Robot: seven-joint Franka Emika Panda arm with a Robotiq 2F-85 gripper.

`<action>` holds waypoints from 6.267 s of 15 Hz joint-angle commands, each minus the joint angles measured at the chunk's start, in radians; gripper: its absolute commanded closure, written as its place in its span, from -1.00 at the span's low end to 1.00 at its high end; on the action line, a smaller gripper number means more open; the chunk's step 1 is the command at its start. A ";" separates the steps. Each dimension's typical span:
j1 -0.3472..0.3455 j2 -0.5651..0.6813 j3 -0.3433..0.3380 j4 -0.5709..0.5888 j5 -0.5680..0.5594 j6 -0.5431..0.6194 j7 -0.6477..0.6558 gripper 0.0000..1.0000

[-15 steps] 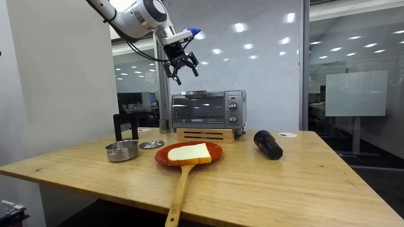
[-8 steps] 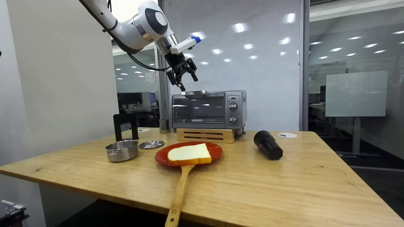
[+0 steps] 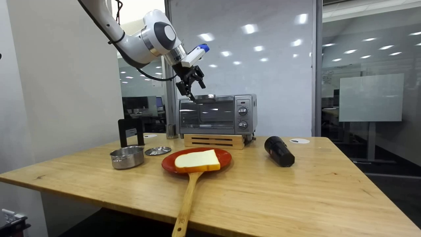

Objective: Pull open the grill

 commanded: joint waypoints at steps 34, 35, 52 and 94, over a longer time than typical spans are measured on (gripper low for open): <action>0.021 0.113 -0.003 0.162 -0.012 -0.279 -0.037 -1.00; 0.023 0.109 -0.003 0.159 -0.015 -0.292 -0.034 -1.00; 0.031 0.082 -0.023 0.045 -0.070 -0.254 0.028 -1.00; 0.037 -0.124 0.004 -0.195 -0.026 -0.380 0.118 -1.00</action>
